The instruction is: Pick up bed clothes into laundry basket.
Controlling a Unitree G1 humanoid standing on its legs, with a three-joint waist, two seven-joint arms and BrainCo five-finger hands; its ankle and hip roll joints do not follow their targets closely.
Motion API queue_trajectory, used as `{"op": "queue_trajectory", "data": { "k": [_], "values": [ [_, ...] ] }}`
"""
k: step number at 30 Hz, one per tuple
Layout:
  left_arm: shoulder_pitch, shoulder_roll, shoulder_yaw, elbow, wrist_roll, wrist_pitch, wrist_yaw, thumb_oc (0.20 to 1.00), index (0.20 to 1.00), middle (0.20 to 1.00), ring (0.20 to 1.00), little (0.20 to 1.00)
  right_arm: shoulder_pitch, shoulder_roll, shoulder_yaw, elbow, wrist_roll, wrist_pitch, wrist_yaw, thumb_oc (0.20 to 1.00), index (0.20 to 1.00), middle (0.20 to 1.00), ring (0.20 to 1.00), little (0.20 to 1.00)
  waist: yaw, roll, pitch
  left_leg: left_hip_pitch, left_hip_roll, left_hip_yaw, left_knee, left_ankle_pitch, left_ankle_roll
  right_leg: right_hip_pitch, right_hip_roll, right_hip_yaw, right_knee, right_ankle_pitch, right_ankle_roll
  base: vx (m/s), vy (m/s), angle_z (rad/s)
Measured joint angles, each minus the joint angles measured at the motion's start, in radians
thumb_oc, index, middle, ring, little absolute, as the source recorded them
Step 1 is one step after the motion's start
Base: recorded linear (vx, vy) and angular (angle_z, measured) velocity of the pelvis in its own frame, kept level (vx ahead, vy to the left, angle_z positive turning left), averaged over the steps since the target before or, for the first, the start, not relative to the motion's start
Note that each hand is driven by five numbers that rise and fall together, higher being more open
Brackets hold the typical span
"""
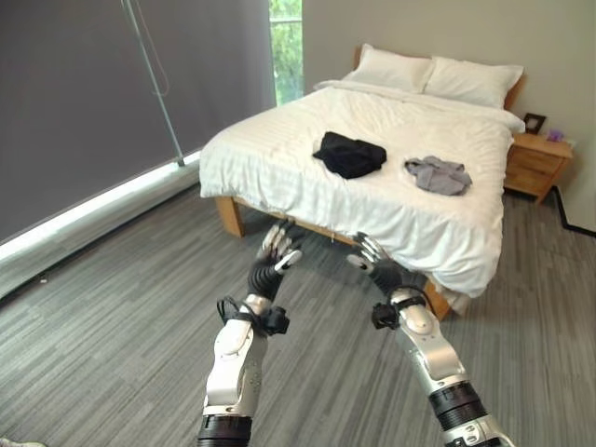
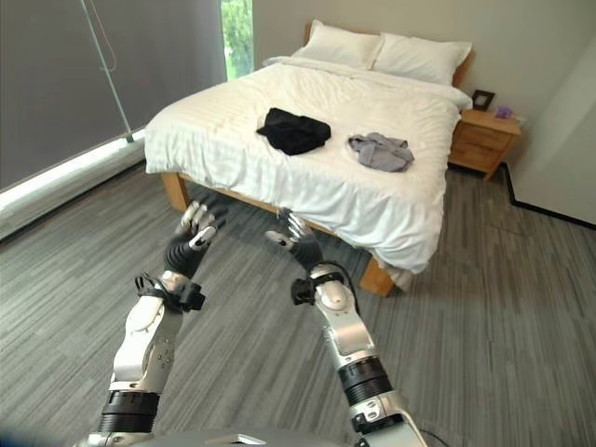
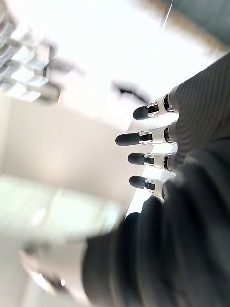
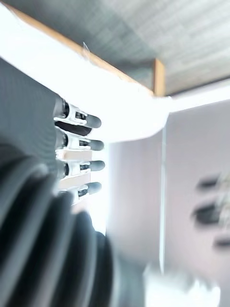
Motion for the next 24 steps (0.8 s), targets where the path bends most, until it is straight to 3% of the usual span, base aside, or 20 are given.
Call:
{"op": "queue_trajectory", "data": {
  "k": [5,12,13,15,17,19,21,24],
  "values": [
    [0.080,0.037,-0.005,0.000,-0.001,-0.023,0.027,1.000,1.000,1.000,1.000,1.000,0.066,-0.067,0.002,-0.117,0.001,0.033,-0.059,1.000,1.000,1.000,1.000,1.000,0.001,0.026,0.022,-0.009,-0.004,-0.007,-0.014,0.001,0.001,0.029,0.006,-0.005,-0.081,0.028,0.016,0.04,-0.070,0.04],
    [0.178,-0.015,-0.010,0.083,0.003,-0.019,0.079,1.000,1.000,1.000,1.000,1.000,0.073,-0.168,-0.004,-0.187,-0.053,0.030,-0.101,1.000,1.000,1.000,1.000,1.000,-0.004,0.064,0.055,0.009,0.003,-0.003,-0.035,0.002,0.001,0.078,0.029,0.003,-0.180,0.069,0.016,0.08,-0.093,-0.05],
    [0.186,-0.010,-0.009,0.087,0.010,-0.021,0.089,1.000,1.000,1.000,1.000,1.000,0.077,-0.175,-0.005,-0.190,-0.072,0.028,-0.104,1.000,1.000,1.000,1.000,1.000,-0.004,0.065,0.068,0.005,0.004,-0.002,-0.007,0.004,-0.005,0.078,0.027,0.005,-0.174,0.063,0.014,0.02,-0.113,-0.13],
    [0.184,0.001,-0.004,0.104,0.013,-0.021,0.106,1.000,1.000,1.000,1.000,1.000,0.083,-0.173,-0.004,-0.187,-0.078,0.028,-0.109,1.000,1.000,1.000,1.000,1.000,-0.001,0.034,0.097,-0.034,-0.007,-0.009,0.100,0.002,-0.023,0.075,0.004,0.008,-0.158,0.035,0.001,-0.03,-0.060,-0.09],
    [0.150,-0.002,0.030,0.178,0.013,-0.018,0.134,1.000,1.000,1.000,1.000,1.000,0.079,-0.173,-0.014,-0.186,-0.079,0.029,-0.117,1.000,1.000,1.000,1.000,1.000,-0.005,-0.020,0.134,-0.250,-0.014,-0.045,0.439,0.039,-0.089,0.026,-0.062,0.005,-0.106,0.021,-0.018,0.01,-0.027,0.04],
    [0.139,-0.009,0.032,0.230,0.019,-0.014,0.155,1.000,1.000,1.000,1.000,1.000,0.077,-0.210,-0.030,-0.187,-0.108,0.024,-0.133,1.000,1.000,1.000,1.000,1.000,-0.015,-0.011,0.143,-0.370,0.008,-0.059,0.538,0.023,-0.122,0.014,-0.064,-0.013,-0.139,0.021,-0.029,0.34,0.098,0.13],
    [0.130,-0.001,0.030,0.226,0.042,-0.013,0.151,1.000,1.000,1.000,1.000,1.000,0.069,-0.268,-0.055,-0.187,-0.143,0.026,-0.133,1.000,1.000,1.000,1.000,1.000,-0.018,0.001,0.148,-0.384,-0.010,-0.028,0.365,0.007,-0.075,0.009,-0.070,0.000,-0.183,0.024,-0.015,0.41,0.205,0.05],
    [0.128,0.032,0.030,0.223,0.047,-0.015,0.149,1.000,1.000,1.000,1.000,1.000,0.063,-0.301,-0.102,-0.165,-0.163,0.026,-0.133,1.000,1.000,1.000,1.000,1.000,-0.009,0.007,0.173,-0.378,-0.015,-0.027,0.104,0.040,-0.041,0.039,-0.077,0.060,-0.248,0.034,0.003,0.46,0.192,-0.18]
  ]
}}
